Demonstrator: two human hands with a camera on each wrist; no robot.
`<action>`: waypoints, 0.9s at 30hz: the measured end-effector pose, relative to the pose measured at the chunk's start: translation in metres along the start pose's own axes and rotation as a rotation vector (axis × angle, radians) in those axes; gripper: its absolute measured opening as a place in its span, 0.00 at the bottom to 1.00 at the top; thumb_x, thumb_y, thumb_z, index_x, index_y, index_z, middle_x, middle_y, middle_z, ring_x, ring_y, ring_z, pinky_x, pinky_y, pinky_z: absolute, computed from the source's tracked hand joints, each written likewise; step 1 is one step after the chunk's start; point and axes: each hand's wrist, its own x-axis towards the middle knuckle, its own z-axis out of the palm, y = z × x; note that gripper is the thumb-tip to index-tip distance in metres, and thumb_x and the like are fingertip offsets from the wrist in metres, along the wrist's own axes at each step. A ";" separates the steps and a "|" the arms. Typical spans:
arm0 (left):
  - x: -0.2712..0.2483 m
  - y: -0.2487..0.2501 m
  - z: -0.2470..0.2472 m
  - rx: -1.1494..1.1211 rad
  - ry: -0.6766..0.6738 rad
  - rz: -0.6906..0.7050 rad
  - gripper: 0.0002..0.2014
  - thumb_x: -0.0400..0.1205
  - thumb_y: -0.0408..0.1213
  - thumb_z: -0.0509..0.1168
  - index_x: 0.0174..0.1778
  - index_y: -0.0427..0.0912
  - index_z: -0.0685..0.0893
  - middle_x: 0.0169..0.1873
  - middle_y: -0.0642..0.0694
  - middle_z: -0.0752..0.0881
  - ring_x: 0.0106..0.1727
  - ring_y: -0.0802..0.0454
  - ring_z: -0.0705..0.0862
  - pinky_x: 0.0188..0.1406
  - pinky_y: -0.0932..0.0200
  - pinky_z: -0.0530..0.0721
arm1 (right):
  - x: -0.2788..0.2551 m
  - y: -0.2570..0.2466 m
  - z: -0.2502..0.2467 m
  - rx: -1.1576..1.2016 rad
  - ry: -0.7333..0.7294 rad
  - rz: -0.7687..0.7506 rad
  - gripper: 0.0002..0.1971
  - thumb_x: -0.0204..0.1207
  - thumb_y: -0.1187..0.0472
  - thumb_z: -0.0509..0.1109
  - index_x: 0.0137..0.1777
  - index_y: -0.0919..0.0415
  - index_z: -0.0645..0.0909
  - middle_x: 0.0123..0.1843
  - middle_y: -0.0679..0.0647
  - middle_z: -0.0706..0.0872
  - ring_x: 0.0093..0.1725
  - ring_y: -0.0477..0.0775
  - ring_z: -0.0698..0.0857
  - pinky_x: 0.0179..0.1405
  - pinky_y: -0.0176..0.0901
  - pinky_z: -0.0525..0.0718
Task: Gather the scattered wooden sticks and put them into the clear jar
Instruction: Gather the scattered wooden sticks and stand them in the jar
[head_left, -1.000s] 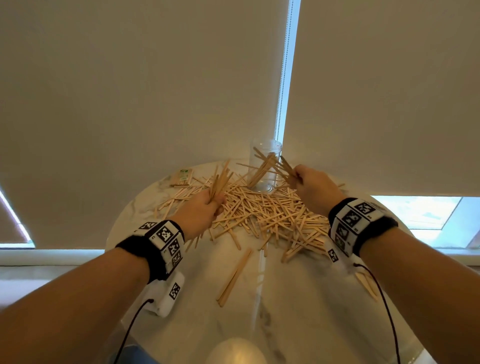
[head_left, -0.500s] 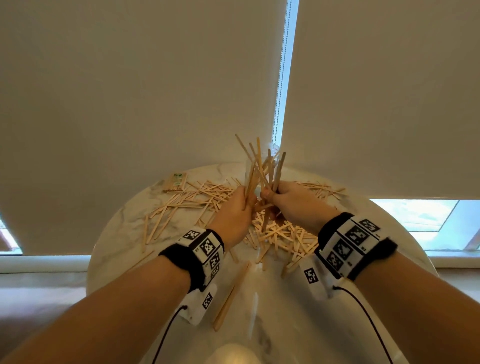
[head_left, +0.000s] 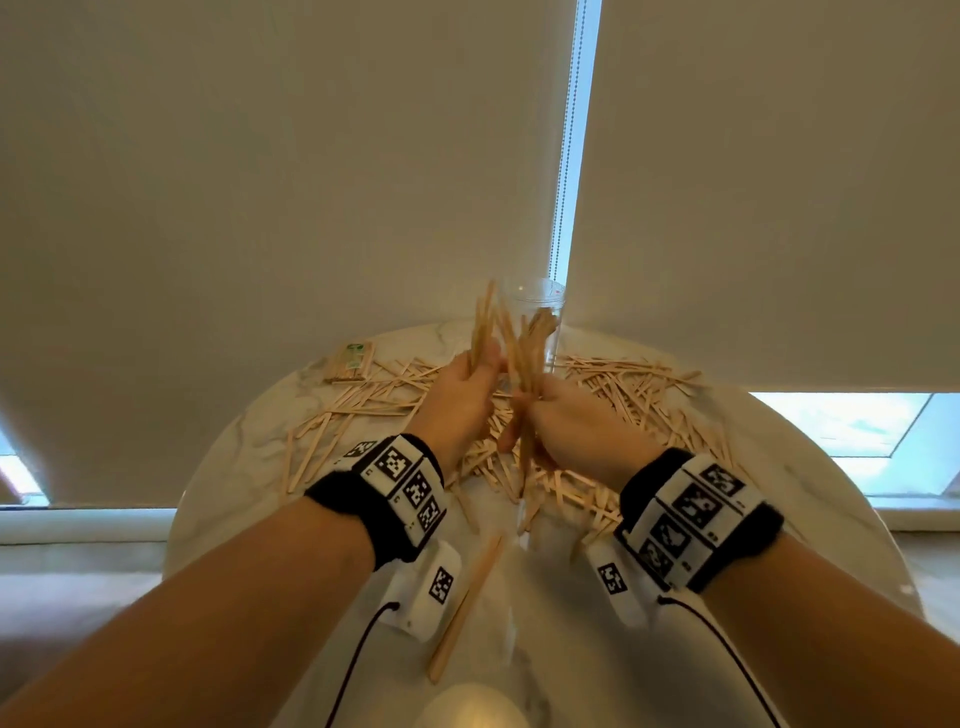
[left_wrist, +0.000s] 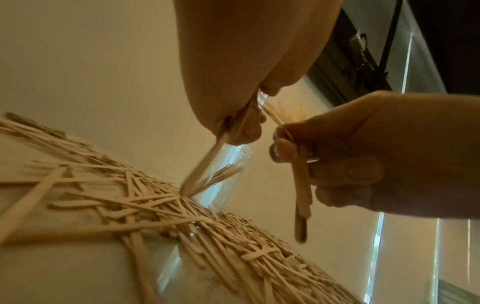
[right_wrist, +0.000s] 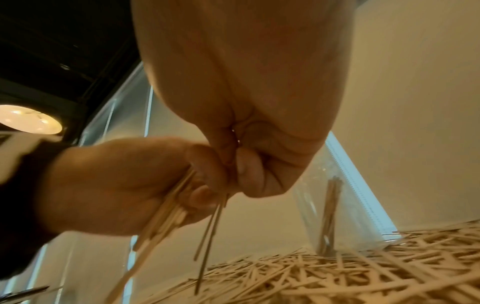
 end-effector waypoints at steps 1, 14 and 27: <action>-0.001 0.004 0.003 -0.001 -0.044 0.015 0.29 0.79 0.70 0.58 0.53 0.45 0.83 0.34 0.44 0.84 0.28 0.45 0.81 0.22 0.55 0.80 | 0.001 -0.001 0.007 -0.098 0.008 -0.050 0.11 0.90 0.63 0.55 0.58 0.63 0.79 0.40 0.59 0.87 0.24 0.42 0.78 0.23 0.35 0.75; 0.036 -0.016 -0.008 -0.344 0.118 0.037 0.12 0.90 0.46 0.56 0.49 0.43 0.76 0.28 0.48 0.77 0.31 0.48 0.78 0.33 0.50 0.82 | 0.035 0.012 0.005 -0.309 0.042 -0.113 0.07 0.80 0.54 0.74 0.49 0.57 0.89 0.35 0.45 0.90 0.34 0.46 0.90 0.38 0.36 0.89; 0.037 -0.010 -0.008 -0.561 -0.302 -0.084 0.12 0.89 0.48 0.58 0.47 0.44 0.79 0.27 0.50 0.64 0.23 0.57 0.62 0.20 0.64 0.62 | 0.043 0.017 -0.033 -0.207 0.324 -0.248 0.31 0.87 0.56 0.63 0.82 0.28 0.57 0.72 0.42 0.76 0.47 0.39 0.86 0.51 0.41 0.85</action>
